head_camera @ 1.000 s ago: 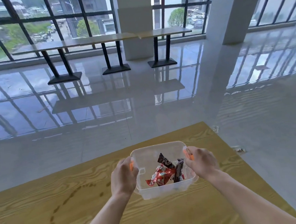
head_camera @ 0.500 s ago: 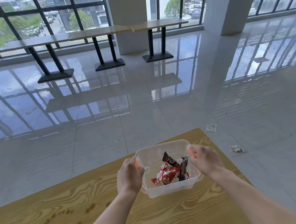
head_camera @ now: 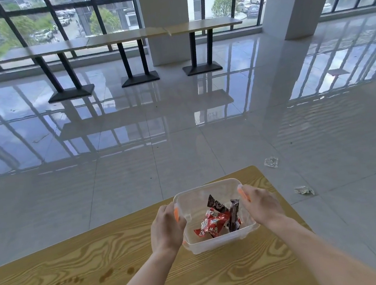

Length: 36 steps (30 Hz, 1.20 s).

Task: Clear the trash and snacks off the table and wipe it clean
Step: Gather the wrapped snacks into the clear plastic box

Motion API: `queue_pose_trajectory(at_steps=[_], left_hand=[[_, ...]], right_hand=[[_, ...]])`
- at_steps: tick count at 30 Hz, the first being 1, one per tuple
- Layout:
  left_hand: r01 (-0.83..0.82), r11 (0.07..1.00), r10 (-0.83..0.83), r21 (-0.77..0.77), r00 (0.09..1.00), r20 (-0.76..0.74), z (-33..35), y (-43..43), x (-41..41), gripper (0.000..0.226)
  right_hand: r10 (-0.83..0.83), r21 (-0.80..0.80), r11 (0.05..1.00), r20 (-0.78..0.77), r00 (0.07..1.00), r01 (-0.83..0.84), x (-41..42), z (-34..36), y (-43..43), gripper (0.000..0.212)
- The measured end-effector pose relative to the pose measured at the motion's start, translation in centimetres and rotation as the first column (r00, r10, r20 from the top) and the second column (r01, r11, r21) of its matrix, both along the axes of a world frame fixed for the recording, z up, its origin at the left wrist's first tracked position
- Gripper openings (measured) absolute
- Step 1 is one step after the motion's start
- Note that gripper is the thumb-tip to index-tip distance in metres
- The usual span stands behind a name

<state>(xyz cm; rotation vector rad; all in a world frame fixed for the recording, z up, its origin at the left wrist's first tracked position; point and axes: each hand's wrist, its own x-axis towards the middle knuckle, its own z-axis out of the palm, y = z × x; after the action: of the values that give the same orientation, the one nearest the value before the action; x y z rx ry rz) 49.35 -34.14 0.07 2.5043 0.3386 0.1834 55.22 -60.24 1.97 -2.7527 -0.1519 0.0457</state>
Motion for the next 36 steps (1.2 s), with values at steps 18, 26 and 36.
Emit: queue_pose_trajectory(at_steps=[18, 26, 36], left_hand=[[0.033, 0.989, -0.022, 0.144, 0.996, -0.082, 1.6, 0.7, -0.2, 0.033], [0.024, 0.968, -0.012, 0.249, 0.999, -0.052, 5.4, 2.8, -1.8, 0.041], [-0.034, 0.935, -0.011, 0.352, 0.992, 0.123, 12.6, 7.6, -5.3, 0.070]], right_hand=[[0.022, -0.031, 0.999, 0.071, 0.997, -0.020, -0.3, 0.5, 0.3, 0.022], [0.170, -0.023, 0.985, 0.087, 0.982, -0.169, -1.8, 4.7, 4.9, 0.045], [0.331, -0.042, 0.942, 0.291, 0.898, -0.333, -5.3, 12.8, 12.0, 0.051]])
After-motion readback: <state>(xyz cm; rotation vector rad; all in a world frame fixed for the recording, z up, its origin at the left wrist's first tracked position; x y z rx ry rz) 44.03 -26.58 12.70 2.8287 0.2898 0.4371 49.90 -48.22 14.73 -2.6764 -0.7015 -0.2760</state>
